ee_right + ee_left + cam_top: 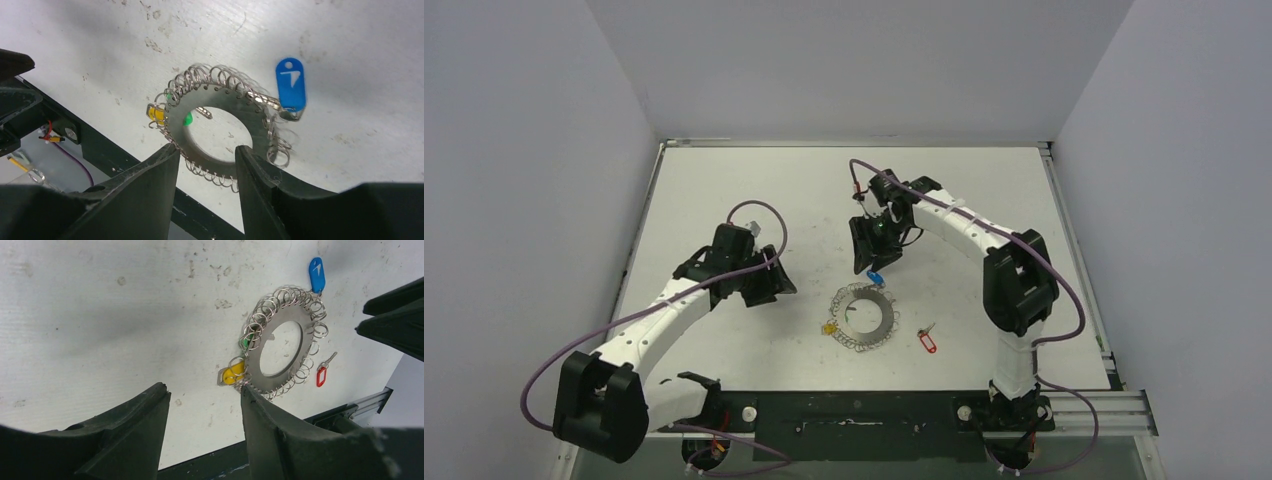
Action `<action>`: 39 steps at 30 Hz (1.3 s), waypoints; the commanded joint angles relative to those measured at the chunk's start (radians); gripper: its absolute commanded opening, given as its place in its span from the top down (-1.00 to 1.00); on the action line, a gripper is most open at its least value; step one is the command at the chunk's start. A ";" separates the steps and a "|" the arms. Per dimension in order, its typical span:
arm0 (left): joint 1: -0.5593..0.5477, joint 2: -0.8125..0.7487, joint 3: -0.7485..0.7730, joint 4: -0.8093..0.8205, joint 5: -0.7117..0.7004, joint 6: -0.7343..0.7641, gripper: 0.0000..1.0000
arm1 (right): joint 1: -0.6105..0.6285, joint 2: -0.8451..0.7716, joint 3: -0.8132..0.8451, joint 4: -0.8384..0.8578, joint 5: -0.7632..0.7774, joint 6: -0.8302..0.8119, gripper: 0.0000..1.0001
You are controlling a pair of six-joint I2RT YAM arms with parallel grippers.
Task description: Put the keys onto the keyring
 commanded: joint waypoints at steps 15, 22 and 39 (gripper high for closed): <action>0.046 -0.115 -0.105 0.037 0.093 -0.060 -0.05 | 0.223 0.239 0.145 0.021 -0.046 0.057 0.50; 0.046 -0.106 -0.115 0.066 0.102 -0.064 -0.04 | 0.219 0.190 0.147 0.037 -0.037 0.048 0.55; -0.018 0.111 -0.100 0.356 0.197 -0.202 0.25 | 0.196 0.232 0.156 0.005 0.033 0.047 0.53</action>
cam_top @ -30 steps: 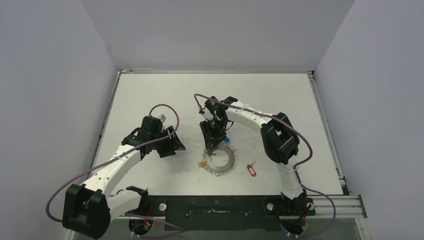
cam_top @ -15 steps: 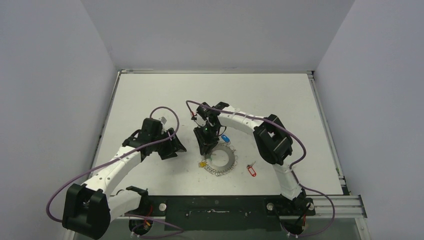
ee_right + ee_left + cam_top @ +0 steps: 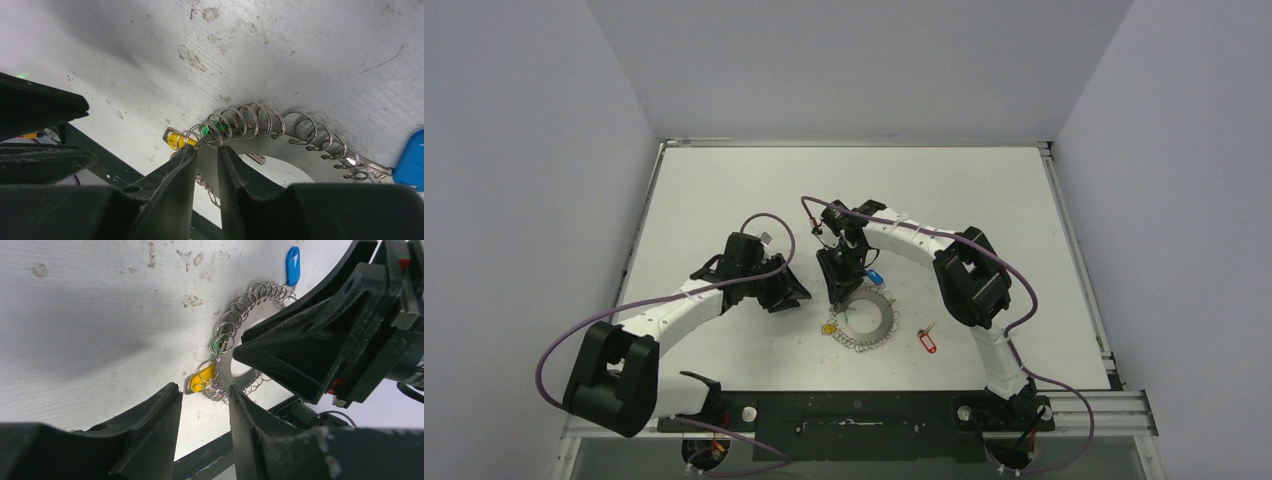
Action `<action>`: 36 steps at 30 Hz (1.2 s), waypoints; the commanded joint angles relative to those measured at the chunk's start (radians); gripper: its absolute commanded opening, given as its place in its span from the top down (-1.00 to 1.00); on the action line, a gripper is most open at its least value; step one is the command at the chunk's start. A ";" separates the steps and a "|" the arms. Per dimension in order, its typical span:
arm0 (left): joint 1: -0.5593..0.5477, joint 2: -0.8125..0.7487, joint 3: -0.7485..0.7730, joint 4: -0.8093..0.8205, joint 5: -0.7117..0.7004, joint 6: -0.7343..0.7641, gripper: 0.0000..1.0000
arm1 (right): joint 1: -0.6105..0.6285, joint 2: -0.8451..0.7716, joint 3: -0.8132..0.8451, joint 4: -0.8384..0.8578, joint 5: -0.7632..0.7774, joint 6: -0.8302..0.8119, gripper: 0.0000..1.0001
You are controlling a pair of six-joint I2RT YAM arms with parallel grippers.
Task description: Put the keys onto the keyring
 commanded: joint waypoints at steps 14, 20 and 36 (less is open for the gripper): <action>-0.053 0.041 0.047 0.077 0.002 -0.015 0.25 | -0.006 0.032 0.010 0.023 -0.029 0.027 0.53; -0.053 0.034 0.046 0.073 -0.003 -0.010 0.25 | -0.009 0.010 -0.007 0.071 -0.085 0.049 0.60; -0.055 0.038 0.051 0.055 -0.020 -0.001 0.24 | -0.022 -0.047 -0.075 0.082 -0.015 0.024 0.48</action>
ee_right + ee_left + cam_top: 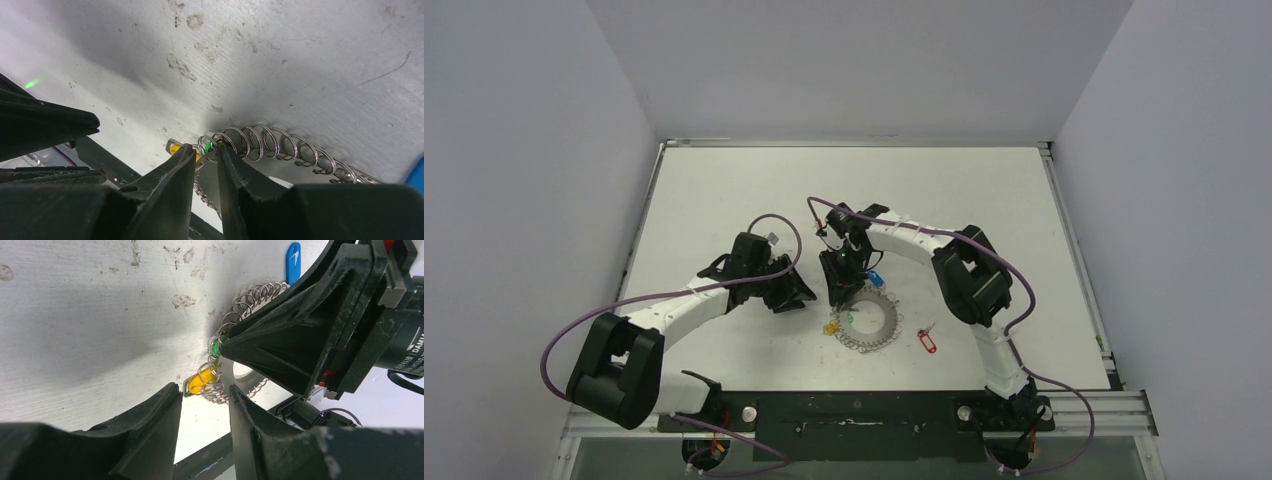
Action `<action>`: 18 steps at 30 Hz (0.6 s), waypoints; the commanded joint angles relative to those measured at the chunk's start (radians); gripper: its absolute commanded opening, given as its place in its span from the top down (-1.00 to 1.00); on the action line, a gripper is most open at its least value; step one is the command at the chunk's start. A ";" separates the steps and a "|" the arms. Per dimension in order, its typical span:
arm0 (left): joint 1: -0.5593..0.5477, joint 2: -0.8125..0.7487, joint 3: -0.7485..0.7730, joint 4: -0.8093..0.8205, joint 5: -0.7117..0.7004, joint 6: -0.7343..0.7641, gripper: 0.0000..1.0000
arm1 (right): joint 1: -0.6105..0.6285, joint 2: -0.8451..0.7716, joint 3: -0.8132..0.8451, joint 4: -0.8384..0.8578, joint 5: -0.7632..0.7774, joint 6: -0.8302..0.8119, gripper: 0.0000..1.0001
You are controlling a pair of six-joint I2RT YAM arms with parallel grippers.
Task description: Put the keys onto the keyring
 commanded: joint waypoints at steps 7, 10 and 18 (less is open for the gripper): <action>-0.004 -0.015 0.036 0.021 -0.007 0.014 0.20 | -0.002 -0.088 0.010 -0.002 0.020 -0.017 0.40; -0.008 -0.002 0.034 0.034 0.004 0.013 0.25 | -0.003 -0.100 0.011 -0.006 0.020 -0.020 0.57; -0.036 0.071 0.038 0.094 0.026 0.013 0.40 | -0.024 -0.113 -0.029 0.001 0.034 -0.034 0.83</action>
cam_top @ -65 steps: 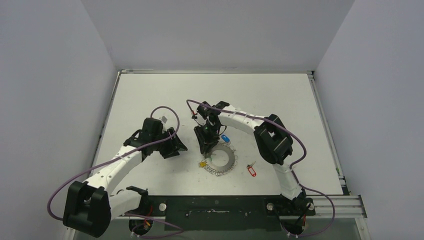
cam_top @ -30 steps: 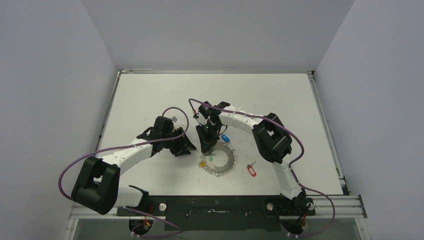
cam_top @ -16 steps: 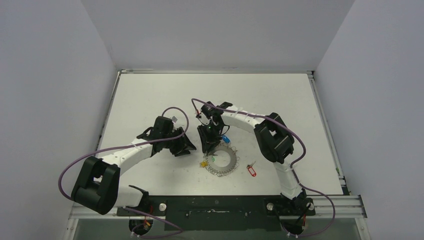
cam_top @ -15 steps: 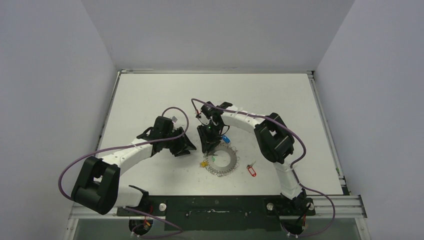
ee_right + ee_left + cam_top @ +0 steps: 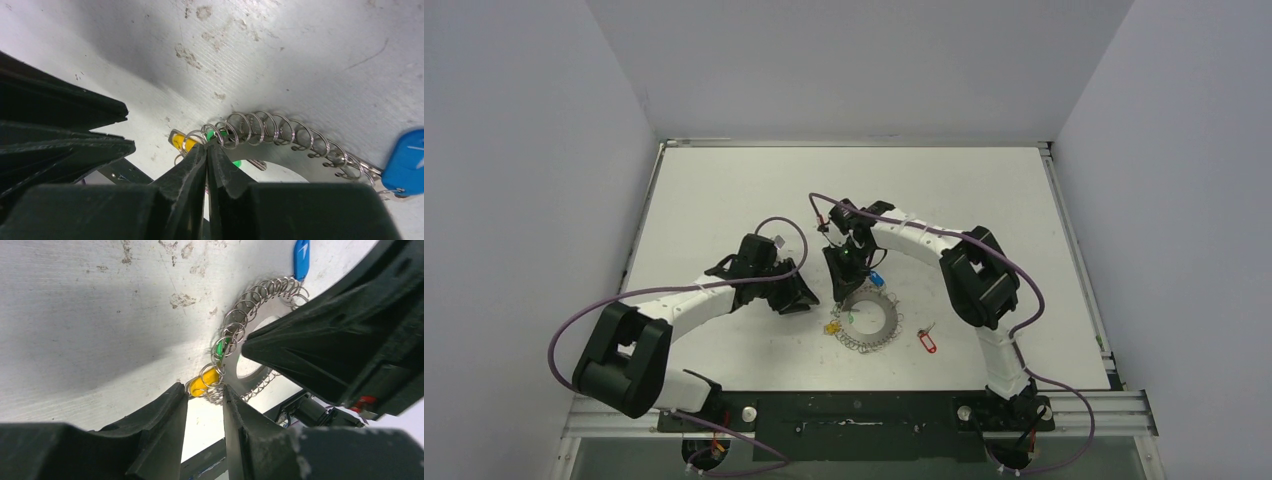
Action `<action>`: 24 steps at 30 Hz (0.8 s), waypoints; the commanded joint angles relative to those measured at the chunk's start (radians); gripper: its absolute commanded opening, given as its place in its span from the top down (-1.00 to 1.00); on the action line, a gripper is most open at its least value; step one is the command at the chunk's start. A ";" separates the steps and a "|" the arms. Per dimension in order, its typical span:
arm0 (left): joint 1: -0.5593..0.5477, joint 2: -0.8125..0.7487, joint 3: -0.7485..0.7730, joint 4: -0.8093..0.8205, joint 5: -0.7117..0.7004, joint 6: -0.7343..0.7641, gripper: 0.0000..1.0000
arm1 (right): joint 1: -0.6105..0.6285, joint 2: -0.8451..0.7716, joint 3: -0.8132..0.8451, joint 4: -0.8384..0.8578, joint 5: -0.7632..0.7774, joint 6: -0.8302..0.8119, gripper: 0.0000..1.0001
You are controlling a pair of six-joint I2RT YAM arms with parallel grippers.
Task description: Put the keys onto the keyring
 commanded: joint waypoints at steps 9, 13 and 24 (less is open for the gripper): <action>-0.033 0.106 0.077 0.089 0.039 0.023 0.34 | -0.015 -0.048 -0.051 0.033 -0.018 -0.009 0.49; -0.036 0.115 0.080 0.093 0.040 0.021 0.34 | -0.015 -0.041 -0.053 0.044 -0.032 -0.002 0.50; -0.037 0.154 0.073 0.179 0.052 0.051 0.43 | -0.021 -0.084 -0.065 0.066 -0.082 0.015 0.76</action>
